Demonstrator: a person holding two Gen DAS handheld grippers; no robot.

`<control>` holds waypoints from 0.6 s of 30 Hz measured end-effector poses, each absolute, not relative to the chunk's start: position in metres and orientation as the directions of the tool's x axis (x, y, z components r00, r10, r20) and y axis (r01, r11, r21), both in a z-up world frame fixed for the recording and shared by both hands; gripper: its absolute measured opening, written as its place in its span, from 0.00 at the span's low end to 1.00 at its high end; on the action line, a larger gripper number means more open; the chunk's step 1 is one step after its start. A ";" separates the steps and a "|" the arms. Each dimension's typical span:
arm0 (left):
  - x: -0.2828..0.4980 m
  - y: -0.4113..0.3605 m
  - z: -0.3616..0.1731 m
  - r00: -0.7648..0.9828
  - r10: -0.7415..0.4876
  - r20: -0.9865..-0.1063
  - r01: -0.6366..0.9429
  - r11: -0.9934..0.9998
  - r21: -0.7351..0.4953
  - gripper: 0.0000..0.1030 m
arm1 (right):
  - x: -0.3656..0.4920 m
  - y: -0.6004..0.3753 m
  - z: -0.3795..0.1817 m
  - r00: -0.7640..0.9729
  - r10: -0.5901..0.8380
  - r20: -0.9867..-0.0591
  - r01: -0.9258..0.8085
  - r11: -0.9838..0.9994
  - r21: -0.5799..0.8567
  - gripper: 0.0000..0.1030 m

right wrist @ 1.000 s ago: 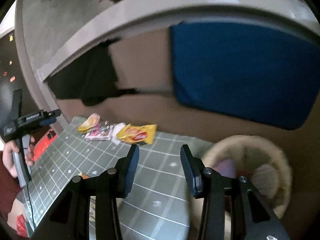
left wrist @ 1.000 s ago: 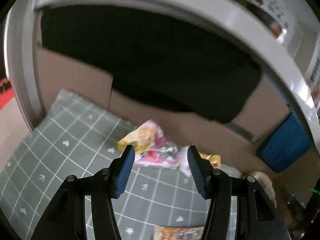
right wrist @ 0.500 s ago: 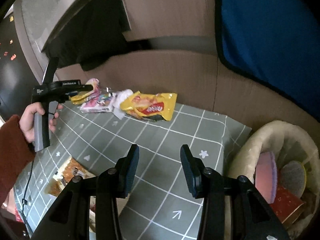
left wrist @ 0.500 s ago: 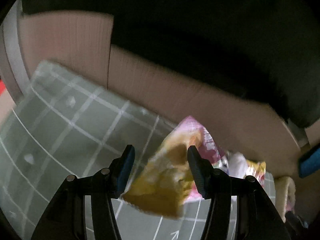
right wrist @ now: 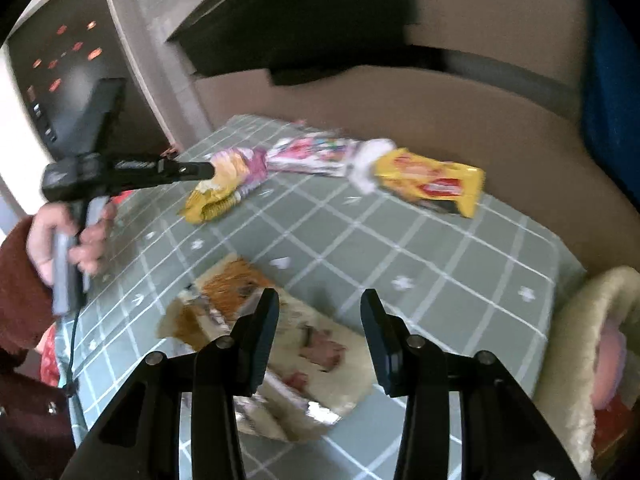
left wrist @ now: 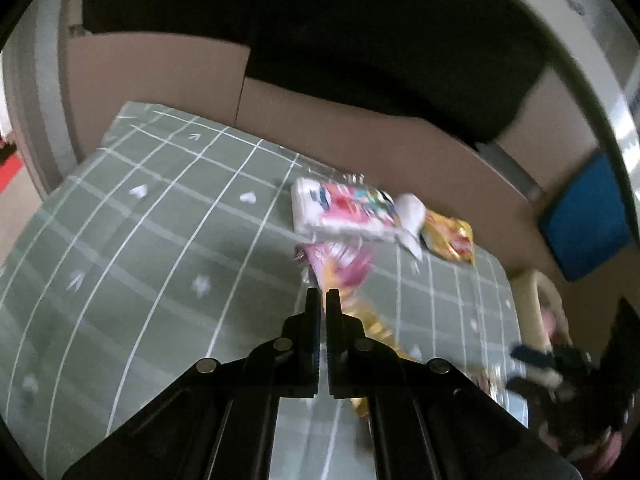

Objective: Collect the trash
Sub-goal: 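Return both tools to the table toward the snack wrappers, then grasp the pink wrapper with left gripper while right gripper grasps the snack bag and foil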

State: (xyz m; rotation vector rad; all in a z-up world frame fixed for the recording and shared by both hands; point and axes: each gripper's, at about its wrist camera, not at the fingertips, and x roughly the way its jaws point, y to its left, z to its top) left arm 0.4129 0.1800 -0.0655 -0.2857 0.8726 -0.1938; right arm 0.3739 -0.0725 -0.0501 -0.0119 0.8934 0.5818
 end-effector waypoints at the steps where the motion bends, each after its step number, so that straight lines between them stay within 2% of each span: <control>1: 0.401 0.179 -0.063 0.633 -0.283 -0.721 0.053 0.945 -0.324 0.02 | 0.375 -0.068 -0.051 0.474 0.483 -0.736 -0.487 0.840 0.238 0.40; 4: 0.369 0.179 -0.058 0.645 -0.281 -0.710 0.059 0.945 -0.321 0.02 | 0.372 -0.057 -0.054 0.443 0.517 -0.733 -0.518 0.814 0.261 0.40; 7: 0.348 0.179 -0.059 0.655 -0.247 -0.714 0.072 0.961 -0.266 0.02 | 0.360 -0.044 -0.063 0.399 0.517 -0.758 -0.561 0.791 0.244 0.40; 11: 0.339 0.187 -0.062 0.640 -0.238 -0.731 0.050 0.962 -0.270 0.04 | 0.335 -0.021 -0.083 0.373 0.426 -0.824 -0.634 0.766 0.109 0.40; 14: 0.336 0.194 -0.062 0.652 -0.236 -0.721 0.032 0.958 -0.284 0.06 | 0.321 -0.009 -0.094 0.406 0.371 -0.835 -0.650 0.759 0.021 0.46; 18: 0.337 0.202 -0.061 0.658 -0.251 -0.710 0.006 0.944 -0.329 0.39 | 0.327 -0.013 -0.094 0.389 0.393 -0.833 -0.604 0.792 0.092 0.50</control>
